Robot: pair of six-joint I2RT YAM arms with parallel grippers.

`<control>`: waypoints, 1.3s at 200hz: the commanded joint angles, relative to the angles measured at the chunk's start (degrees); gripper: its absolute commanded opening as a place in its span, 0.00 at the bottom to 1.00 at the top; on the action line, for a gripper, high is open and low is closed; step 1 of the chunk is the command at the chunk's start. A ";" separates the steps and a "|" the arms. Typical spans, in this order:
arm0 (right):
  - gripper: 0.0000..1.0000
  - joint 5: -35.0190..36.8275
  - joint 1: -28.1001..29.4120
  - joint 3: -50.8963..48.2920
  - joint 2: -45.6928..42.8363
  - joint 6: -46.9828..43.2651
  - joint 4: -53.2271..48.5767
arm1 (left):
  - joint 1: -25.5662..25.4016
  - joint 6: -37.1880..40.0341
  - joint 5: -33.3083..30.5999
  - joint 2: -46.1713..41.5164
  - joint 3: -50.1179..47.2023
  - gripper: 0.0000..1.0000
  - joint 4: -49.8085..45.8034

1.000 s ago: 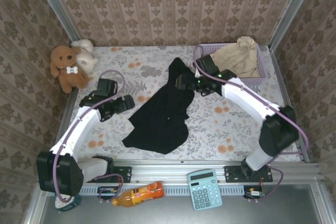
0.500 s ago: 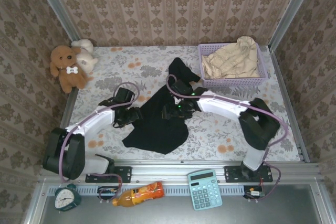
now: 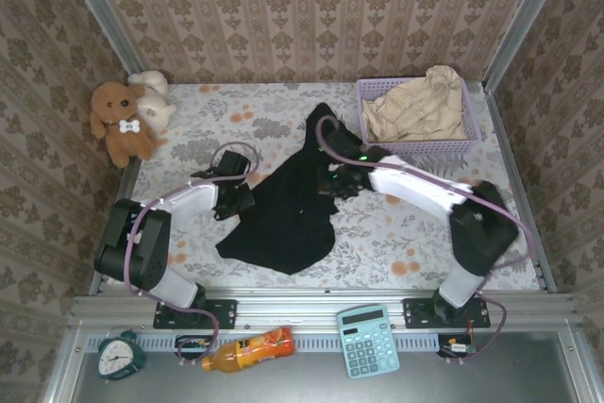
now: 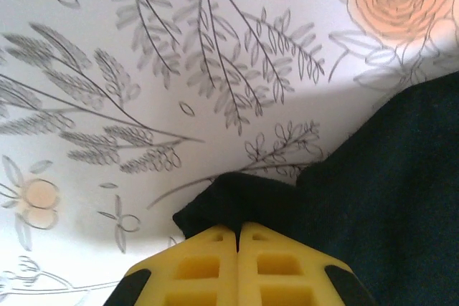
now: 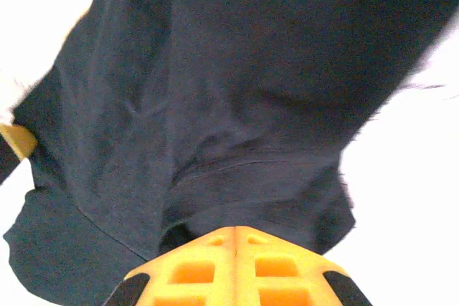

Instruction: Fold and stack the mixed laundry pile

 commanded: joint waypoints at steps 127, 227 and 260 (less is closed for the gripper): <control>0.54 -7.09 -0.61 10.18 21.56 4.54 10.32 | 7.01 6.62 -1.15 -0.62 5.68 0.00 -4.71; 0.00 -0.29 -15.65 -8.44 -7.55 -0.91 4.16 | 16.11 10.72 -5.93 -0.28 12.28 0.00 -5.63; 0.00 -4.46 -17.05 -3.74 1.23 -4.67 10.50 | 19.46 13.63 -4.60 3.39 19.82 0.00 -4.25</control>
